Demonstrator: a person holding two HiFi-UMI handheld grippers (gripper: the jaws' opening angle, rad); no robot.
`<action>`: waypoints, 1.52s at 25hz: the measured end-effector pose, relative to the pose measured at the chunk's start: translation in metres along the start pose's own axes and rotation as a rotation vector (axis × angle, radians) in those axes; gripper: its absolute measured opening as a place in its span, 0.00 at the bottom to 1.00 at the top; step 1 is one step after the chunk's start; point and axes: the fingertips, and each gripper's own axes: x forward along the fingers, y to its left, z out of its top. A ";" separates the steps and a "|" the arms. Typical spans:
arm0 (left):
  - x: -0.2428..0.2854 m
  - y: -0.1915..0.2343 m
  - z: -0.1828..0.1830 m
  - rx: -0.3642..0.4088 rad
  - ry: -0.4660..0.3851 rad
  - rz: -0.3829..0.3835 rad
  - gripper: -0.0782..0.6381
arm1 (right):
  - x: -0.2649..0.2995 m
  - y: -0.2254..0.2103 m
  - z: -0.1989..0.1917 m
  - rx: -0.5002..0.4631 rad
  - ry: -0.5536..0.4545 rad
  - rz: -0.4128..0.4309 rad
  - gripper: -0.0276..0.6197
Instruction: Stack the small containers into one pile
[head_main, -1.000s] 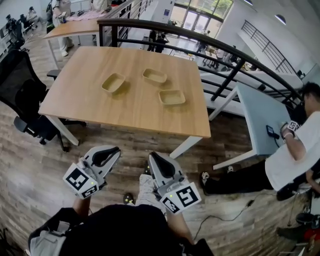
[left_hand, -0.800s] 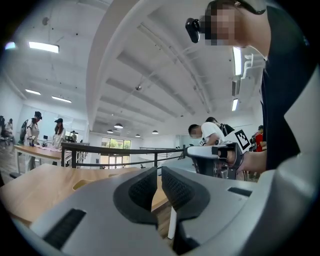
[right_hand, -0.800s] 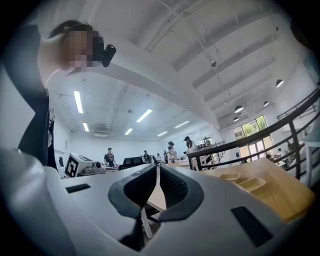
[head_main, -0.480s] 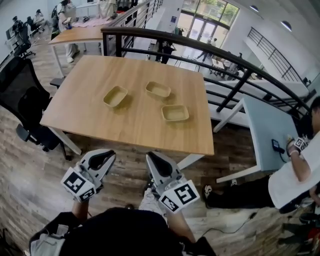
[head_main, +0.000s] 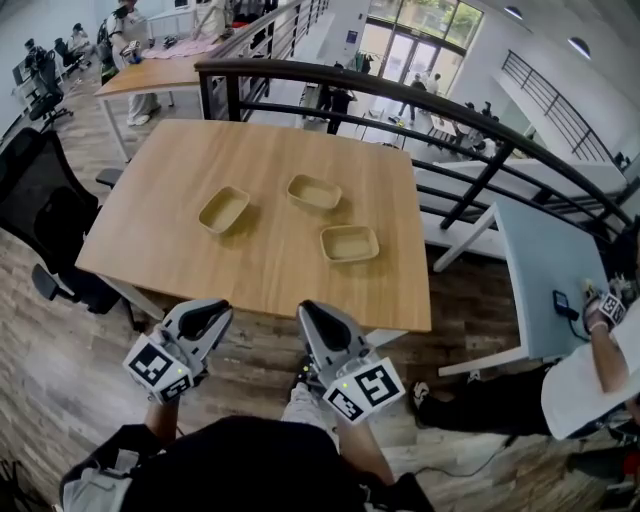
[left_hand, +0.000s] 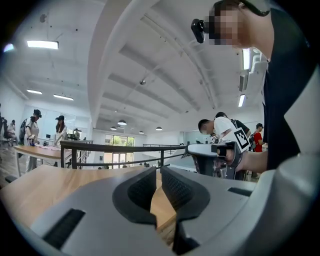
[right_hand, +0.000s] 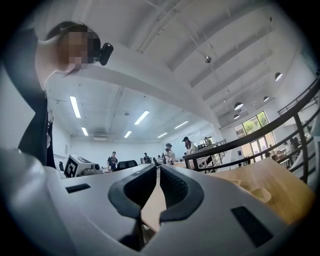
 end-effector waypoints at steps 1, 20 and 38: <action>0.006 0.002 0.001 -0.002 0.000 -0.002 0.16 | 0.002 -0.006 0.001 -0.001 0.003 -0.001 0.09; 0.102 0.033 0.019 0.024 0.080 0.066 0.16 | 0.038 -0.113 0.014 0.030 -0.016 0.044 0.09; 0.241 0.062 0.025 0.048 0.071 0.036 0.16 | 0.040 -0.244 0.017 0.014 0.012 -0.020 0.09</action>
